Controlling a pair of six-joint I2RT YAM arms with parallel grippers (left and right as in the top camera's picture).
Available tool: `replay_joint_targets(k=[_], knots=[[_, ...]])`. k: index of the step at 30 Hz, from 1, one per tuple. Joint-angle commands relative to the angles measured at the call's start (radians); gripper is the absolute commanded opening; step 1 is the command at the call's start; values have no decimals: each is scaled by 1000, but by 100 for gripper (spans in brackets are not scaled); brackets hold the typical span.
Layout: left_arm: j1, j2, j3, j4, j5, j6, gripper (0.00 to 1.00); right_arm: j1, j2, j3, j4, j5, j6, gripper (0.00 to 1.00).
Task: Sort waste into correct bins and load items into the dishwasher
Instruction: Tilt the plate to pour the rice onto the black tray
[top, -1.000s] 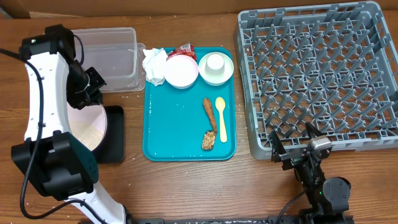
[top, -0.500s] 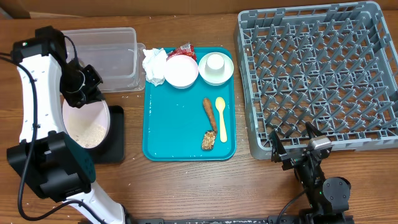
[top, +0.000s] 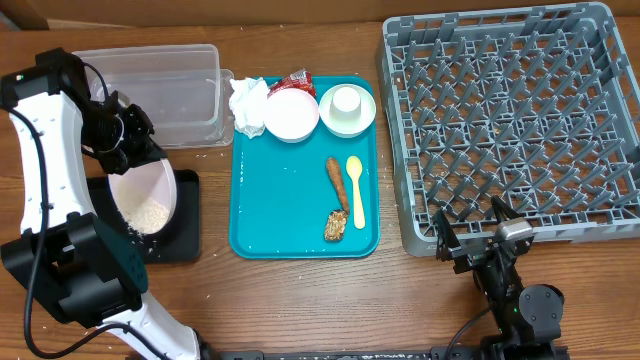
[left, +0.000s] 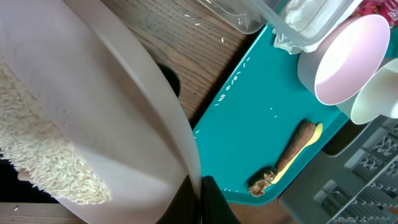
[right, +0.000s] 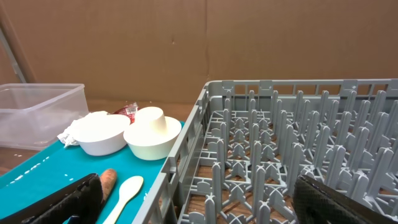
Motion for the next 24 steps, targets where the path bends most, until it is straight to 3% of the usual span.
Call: replay_joint_targets(k=[1,24], knots=[[13,-35,-4,-2,77,55,4,2,-7,-10,4,6,-6,100],[146,-35,-88,-27,350,237,4,2,-7,-10,4,6,-6,100]])
